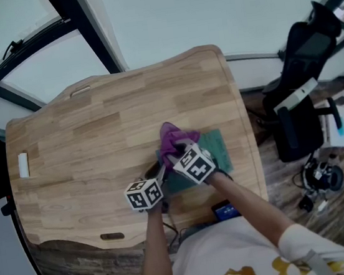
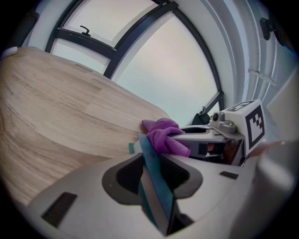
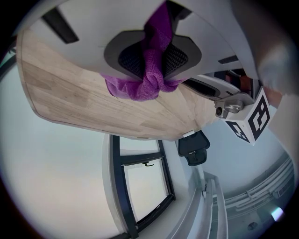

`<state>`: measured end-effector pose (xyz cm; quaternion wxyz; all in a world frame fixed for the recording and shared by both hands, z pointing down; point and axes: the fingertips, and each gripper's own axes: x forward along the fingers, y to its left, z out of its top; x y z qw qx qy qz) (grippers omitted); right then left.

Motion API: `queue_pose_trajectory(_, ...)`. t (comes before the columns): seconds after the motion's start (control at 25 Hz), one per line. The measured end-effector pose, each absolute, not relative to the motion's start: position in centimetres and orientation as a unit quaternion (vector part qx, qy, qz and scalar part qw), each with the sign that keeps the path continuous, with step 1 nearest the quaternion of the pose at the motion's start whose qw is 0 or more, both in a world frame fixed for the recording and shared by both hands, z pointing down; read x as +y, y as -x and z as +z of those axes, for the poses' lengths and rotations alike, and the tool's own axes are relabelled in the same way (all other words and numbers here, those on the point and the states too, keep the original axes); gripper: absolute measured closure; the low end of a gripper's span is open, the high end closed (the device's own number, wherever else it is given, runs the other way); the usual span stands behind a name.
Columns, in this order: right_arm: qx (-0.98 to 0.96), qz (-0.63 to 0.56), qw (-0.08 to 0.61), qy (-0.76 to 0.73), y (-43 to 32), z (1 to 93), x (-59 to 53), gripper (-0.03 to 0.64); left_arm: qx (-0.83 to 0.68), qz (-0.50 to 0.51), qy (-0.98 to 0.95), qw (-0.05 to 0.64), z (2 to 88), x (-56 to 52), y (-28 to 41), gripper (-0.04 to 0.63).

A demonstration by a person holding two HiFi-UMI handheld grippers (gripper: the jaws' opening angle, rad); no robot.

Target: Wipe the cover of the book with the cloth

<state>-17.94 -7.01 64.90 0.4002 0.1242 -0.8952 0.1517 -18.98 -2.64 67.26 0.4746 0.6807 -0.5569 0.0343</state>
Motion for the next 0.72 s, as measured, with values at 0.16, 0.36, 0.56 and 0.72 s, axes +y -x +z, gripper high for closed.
queue_pose_trajectory(0.16,-0.896,0.148,0.398,-0.127,17.9,65.0,-7.0,0.541,-0.557,0.036,-0.681,0.475,67.4,-2.7,19.0,0.48)
queue_pose_trajectory(0.36,-0.897,0.143,0.401,-0.123,17.9,64.9,-6.7,0.541,-0.556,0.034,-0.679,0.478,67.4,-2.6,19.1,0.48)
queue_pose_trajectory(0.56,-0.897,0.143,0.401,-0.123,17.6,65.0,-6.1,0.541,-0.556,0.034,-0.679,0.478,67.4,-2.6,19.1,0.48)
queue_pose_trajectory(0.72,-0.896,0.146,0.4,-0.125,17.4,65.0,-5.8,0.541,-0.555,0.033,-0.679,0.48,67.5,-2.6,19.2,0.482)
